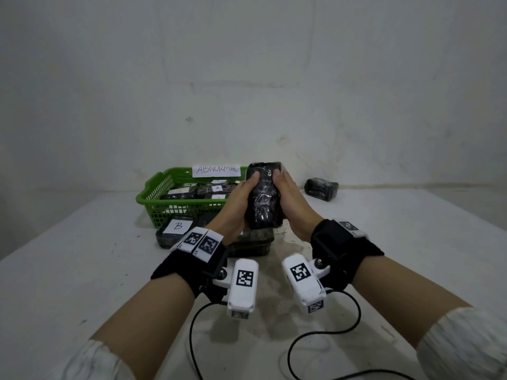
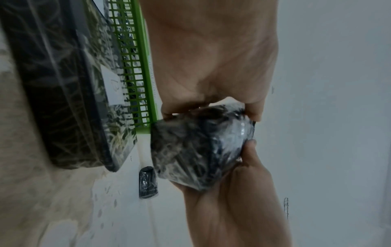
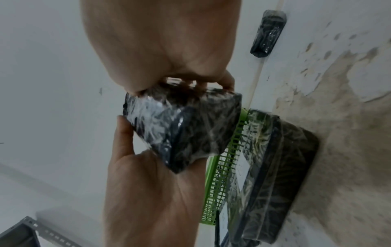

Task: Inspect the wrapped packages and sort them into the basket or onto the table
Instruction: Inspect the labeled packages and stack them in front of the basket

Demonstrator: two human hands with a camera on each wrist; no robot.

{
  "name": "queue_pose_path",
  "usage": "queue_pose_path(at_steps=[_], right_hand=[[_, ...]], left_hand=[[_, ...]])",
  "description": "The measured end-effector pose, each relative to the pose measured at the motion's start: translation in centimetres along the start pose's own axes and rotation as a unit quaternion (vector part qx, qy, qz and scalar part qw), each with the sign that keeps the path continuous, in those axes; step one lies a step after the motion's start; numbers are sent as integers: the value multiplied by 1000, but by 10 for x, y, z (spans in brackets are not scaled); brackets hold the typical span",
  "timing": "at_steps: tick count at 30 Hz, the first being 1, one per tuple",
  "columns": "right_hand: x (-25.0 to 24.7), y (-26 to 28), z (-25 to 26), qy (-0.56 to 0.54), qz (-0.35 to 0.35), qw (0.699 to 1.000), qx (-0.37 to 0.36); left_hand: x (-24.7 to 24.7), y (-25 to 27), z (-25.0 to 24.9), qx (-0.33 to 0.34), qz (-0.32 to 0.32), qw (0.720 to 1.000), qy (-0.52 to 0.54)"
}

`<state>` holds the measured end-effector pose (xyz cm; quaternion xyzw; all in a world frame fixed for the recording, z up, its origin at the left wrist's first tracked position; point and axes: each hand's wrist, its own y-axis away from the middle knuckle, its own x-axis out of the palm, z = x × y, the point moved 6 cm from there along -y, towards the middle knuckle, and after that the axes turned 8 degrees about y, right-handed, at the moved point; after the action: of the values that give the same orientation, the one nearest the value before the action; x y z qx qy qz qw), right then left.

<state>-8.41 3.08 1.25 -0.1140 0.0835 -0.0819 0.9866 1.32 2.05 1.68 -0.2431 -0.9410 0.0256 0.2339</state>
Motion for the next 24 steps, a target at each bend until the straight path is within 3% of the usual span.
queue_pose_path(at_steps=[3, 8, 12, 17, 24], right_hand=[[-1, -6, 1, -8, -14, 1000, -1], [7, -1, 1, -14, 39, 999, 4], [6, -2, 5, -20, 18, 1000, -6], [10, -3, -2, -40, 39, 998, 9], [1, 0, 2, -73, 11, 997, -26]], left_hand=[[-3, 2, 2, 8, -3, 1000, 11], [-8, 1, -4, 31, -17, 999, 2], [-4, 3, -2, 37, 0, 999, -10], [-1, 4, -10, 70, -14, 997, -12], [4, 8, -2, 78, -1, 995, -64]])
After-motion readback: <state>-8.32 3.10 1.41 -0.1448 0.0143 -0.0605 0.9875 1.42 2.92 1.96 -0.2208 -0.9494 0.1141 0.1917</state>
